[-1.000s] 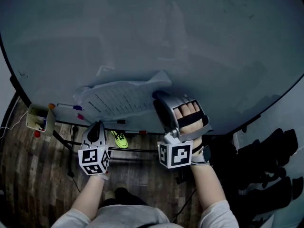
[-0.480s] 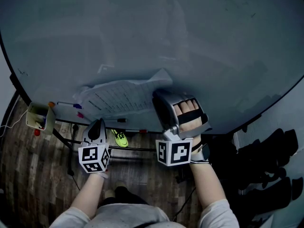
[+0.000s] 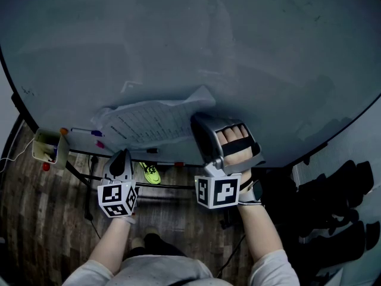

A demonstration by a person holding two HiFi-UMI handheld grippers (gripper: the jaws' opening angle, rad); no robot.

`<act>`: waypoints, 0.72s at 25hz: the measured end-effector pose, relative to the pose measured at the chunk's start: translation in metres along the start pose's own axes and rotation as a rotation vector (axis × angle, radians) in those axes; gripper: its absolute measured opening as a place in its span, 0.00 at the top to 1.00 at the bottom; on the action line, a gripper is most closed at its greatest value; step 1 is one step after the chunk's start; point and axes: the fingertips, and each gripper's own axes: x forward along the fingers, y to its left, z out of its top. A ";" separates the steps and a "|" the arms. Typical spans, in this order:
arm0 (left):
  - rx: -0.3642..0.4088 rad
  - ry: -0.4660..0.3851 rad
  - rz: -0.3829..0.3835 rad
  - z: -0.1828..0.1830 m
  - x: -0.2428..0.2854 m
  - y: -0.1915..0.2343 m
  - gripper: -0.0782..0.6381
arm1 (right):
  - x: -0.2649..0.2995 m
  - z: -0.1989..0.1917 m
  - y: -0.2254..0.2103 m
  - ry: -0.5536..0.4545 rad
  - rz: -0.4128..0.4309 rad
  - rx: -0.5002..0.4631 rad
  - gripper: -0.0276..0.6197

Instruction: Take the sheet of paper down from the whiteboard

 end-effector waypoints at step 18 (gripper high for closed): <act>0.000 0.004 -0.018 -0.002 -0.004 -0.001 0.87 | -0.004 -0.008 -0.004 0.030 -0.001 0.022 0.75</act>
